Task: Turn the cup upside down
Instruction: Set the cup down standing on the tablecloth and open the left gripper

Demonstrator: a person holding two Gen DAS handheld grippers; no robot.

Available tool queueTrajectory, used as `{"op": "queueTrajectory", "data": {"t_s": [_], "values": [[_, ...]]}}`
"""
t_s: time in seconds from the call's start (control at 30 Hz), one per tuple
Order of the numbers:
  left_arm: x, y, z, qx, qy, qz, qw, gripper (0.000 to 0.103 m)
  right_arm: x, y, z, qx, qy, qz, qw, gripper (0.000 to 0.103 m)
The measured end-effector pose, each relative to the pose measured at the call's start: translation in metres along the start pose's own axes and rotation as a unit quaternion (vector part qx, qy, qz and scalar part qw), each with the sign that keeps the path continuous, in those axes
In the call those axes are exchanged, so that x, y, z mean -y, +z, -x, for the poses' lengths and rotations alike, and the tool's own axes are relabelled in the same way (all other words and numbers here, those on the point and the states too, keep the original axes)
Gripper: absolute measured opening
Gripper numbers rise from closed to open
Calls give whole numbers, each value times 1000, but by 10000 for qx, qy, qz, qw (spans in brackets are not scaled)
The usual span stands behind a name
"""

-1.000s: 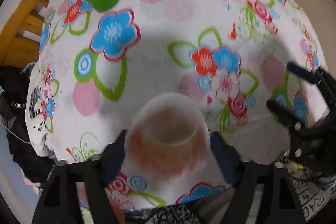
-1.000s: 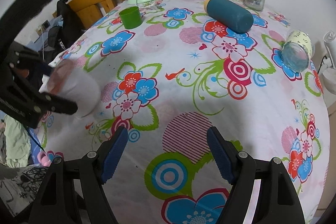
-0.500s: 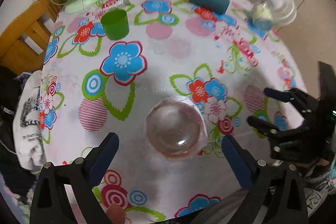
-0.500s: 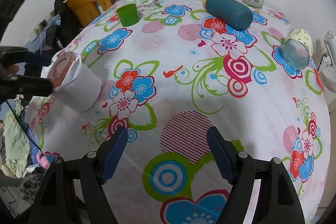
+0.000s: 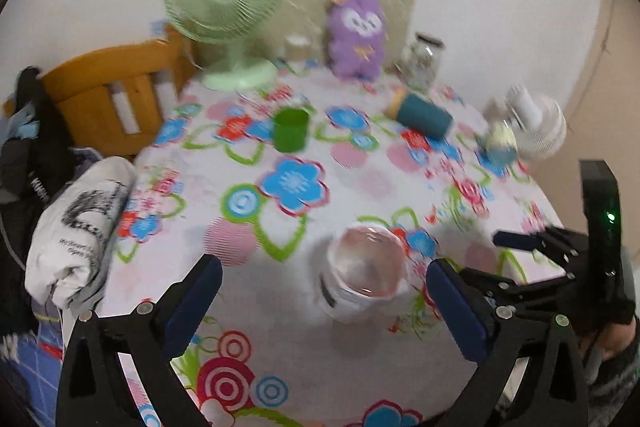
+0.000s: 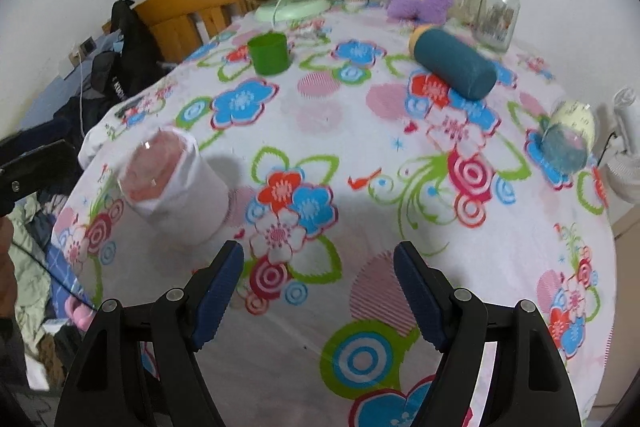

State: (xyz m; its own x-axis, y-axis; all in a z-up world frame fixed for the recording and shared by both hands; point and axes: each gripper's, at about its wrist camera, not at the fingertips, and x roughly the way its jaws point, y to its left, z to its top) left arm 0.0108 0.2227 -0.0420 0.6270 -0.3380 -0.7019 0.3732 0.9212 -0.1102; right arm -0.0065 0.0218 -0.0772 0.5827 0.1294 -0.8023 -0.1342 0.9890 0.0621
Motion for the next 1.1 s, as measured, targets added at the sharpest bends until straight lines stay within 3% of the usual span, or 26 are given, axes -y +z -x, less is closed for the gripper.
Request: {"op": "queueTrajectory", "data": {"t_s": [0.13, 0.3, 0.67, 1.1], "values": [[-6, -11, 12, 577, 329, 181, 9976, 103, -14, 6, 18, 353, -194, 131, 9991, 80], [-6, -23, 18, 794, 489, 270, 9953, 103, -29, 8, 36, 684, -452, 269, 9963, 90], [-2, -40, 38, 989, 552, 387, 9928, 103, -52, 1, 60, 972, -559, 347, 9931, 99], [-9, -49, 47, 987, 680, 579, 9911, 103, -62, -3, 66, 1002, -468, 449, 9929, 99]]}}
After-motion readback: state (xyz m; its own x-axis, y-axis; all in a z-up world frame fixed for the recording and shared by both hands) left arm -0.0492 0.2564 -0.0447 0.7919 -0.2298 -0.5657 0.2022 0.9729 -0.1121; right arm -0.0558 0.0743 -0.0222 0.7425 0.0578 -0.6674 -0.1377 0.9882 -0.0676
